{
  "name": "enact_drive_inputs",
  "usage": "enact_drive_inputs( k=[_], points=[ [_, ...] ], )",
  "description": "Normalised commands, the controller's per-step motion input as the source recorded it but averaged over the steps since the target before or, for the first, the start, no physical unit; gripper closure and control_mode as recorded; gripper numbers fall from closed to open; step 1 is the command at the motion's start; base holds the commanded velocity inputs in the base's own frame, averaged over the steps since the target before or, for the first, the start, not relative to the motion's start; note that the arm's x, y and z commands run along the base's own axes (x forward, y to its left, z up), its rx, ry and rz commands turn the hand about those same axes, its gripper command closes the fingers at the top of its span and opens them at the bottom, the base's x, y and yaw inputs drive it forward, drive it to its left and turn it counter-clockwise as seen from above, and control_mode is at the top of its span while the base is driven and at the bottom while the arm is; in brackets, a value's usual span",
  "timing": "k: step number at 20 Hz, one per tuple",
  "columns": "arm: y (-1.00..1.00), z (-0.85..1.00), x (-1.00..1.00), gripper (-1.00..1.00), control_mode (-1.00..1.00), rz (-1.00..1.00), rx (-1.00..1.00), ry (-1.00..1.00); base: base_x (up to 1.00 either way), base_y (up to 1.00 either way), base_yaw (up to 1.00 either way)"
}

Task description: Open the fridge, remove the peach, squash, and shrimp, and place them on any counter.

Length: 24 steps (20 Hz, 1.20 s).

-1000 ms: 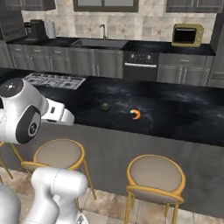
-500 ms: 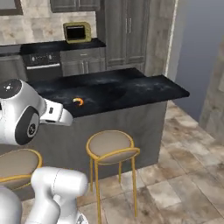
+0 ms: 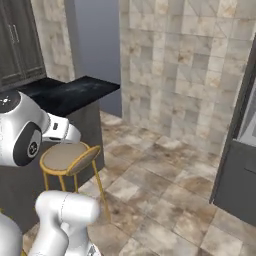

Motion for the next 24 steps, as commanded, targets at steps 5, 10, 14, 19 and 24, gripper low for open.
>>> enact_drive_inputs(
  k=[5, 10, 14, 19, 24],
  points=[
    [0.00, 0.00, 0.00, -1.00, 1.00, 0.00, 0.00, 0.00, 0.14, -0.24, -0.83],
    [0.00, 0.00, 0.00, -1.00, 1.00, 0.00, 0.00, 0.00, 0.81, -0.64, -0.26],
    [0.00, 0.00, 0.00, -1.00, 1.00, 0.00, 0.00, 0.00, 1.00, -0.61, -0.24],
    [0.00, 0.00, 0.00, -1.00, 1.00, 0.00, 0.00, 0.00, 0.59, -0.60, -0.24],
    [0.00, 0.00, 0.00, -1.00, 1.00, 0.00, 0.00, 0.00, 0.04, -0.38, -0.29]
  ],
)
